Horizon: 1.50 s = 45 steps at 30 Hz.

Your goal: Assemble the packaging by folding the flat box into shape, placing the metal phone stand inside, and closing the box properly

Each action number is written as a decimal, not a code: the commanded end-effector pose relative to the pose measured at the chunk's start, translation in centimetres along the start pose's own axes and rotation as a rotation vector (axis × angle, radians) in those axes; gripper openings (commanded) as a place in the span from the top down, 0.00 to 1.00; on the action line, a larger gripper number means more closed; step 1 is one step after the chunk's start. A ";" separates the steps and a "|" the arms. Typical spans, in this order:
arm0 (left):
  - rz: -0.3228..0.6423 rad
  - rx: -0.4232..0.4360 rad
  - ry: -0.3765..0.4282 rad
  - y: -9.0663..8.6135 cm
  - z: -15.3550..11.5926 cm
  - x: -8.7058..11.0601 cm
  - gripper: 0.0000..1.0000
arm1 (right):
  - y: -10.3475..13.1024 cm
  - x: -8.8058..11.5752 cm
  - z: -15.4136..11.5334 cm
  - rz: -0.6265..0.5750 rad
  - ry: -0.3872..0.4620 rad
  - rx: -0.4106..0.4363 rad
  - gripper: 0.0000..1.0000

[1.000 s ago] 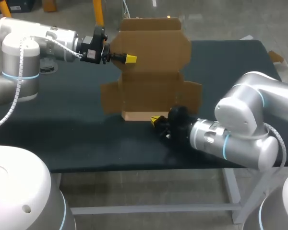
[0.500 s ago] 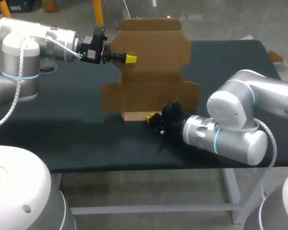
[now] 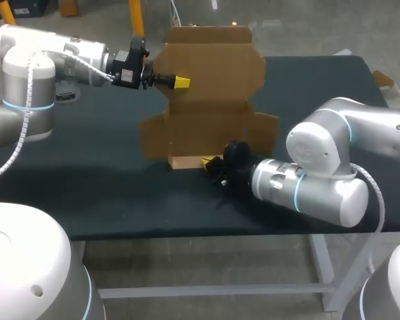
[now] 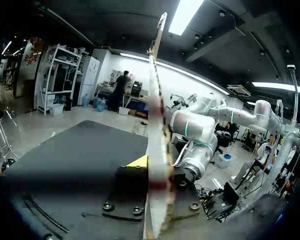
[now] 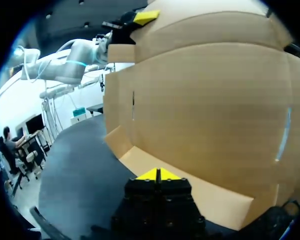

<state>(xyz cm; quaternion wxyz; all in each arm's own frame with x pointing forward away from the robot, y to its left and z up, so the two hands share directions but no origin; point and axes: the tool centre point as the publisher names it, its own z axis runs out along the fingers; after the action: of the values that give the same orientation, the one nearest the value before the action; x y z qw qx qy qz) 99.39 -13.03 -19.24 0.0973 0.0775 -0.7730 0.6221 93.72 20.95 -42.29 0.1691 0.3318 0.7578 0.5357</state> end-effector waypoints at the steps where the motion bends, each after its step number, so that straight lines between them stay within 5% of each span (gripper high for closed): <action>1: 0.000 0.000 0.001 0.0 -0.1 0.1 1.00 | -0.3 0.6 0.4 -0.015 -0.134 -0.002 1.00; 31: 0.000 0.000 0.001 0.0 -0.1 0.1 1.00 | -1.1 0.6 0.7 -0.028 -0.216 0.034 1.00; 45: 0.116 -0.016 0.016 1.4 0.4 2.7 1.00 | -1.1 0.6 0.7 -0.028 -0.216 0.034 1.00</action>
<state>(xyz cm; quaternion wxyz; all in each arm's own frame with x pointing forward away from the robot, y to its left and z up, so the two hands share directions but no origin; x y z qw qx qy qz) 97.12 -13.05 -19.81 0.0735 0.0230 -0.7800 0.6210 93.39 21.23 -42.87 0.1979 0.3465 0.7642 0.5068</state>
